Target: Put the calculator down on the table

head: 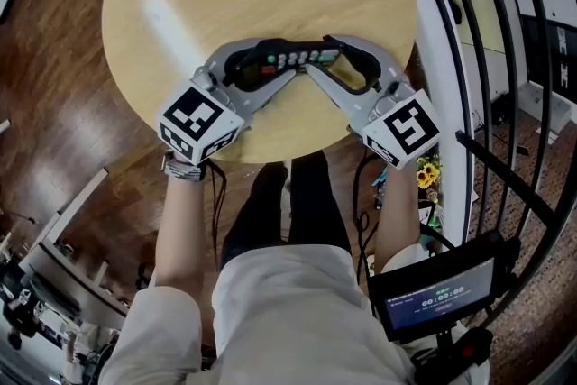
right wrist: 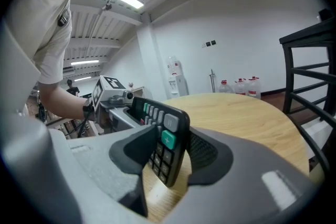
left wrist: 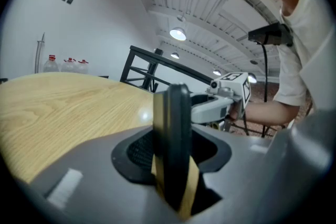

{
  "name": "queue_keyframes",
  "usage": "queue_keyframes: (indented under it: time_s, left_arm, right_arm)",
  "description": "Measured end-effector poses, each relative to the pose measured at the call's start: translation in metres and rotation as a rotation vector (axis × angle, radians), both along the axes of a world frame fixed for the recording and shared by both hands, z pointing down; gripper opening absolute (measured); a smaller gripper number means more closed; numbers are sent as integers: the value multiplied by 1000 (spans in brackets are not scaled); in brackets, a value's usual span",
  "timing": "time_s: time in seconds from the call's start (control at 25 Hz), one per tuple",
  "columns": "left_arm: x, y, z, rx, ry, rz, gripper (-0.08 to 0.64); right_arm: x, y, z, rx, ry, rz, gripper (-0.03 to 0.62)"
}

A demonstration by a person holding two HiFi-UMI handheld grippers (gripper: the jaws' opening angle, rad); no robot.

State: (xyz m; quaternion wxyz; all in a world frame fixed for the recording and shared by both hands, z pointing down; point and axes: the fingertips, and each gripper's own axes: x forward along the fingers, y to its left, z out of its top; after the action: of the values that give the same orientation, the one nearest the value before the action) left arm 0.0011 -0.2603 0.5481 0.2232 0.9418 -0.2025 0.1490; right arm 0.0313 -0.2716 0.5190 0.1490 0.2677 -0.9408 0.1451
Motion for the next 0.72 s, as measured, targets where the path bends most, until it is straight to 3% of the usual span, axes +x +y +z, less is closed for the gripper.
queue_keyframes:
  time_s: [0.24,0.52,0.72]
  left_arm:
    - [-1,-6,2,31,-43,-22,193]
    - [-5,-6,3,46,-41,-57,201]
    - [-12,-3,5,11,-33,-95,212]
  right_arm:
    - [-5,-6,-7,92,23,40,187]
    - [-6,-7,-6,106,8,57,192]
    - [-6,-4,-1,96,1,67,192]
